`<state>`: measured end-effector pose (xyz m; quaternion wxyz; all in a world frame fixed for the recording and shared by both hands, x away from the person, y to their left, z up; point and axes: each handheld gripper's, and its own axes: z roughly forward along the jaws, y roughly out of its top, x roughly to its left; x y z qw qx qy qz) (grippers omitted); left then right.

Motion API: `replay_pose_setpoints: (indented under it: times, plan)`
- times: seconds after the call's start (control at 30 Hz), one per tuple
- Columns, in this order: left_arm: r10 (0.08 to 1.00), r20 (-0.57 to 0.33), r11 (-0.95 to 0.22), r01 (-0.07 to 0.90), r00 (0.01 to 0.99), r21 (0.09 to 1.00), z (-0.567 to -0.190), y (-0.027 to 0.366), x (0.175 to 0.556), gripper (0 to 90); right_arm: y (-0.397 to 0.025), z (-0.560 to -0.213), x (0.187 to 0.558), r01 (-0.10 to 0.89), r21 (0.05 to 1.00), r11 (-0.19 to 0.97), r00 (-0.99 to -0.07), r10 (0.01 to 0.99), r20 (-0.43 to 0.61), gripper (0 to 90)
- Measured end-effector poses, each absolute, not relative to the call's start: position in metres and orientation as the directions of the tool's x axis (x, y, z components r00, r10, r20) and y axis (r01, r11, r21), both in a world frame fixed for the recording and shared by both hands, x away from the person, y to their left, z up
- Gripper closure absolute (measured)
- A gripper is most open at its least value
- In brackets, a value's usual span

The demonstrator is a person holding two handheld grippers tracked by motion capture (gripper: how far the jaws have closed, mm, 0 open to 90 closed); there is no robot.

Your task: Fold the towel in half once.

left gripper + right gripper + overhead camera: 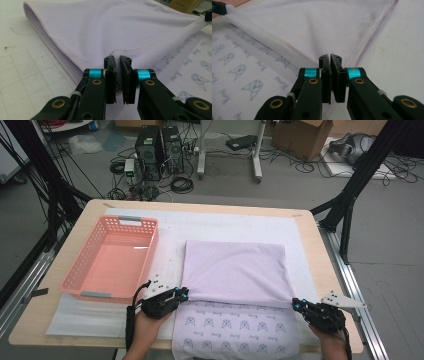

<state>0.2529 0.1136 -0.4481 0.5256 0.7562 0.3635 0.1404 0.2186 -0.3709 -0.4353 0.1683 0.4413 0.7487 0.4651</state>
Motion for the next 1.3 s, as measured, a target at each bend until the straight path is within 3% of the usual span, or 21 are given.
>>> replay_pose_setpoints:
  times: [0.63, 1.3]
  plan:
    - [0.708, -0.186, -0.151, 0.403, 0.681, 0.903, -0.45, 0.122, 0.189, 82.9, -0.365, -0.436, 0.155, 0.498, 0.84, 0.217, -0.581, 0.803, 0.137, 86.7]
    - [0.681, -0.2, -0.173, 0.42, 0.705, 0.891, -0.45, 0.129, 0.155, 83.4, -0.365, -0.435, 0.123, 0.494, 0.835, 0.244, -0.606, 0.785, 0.129, 86.8]
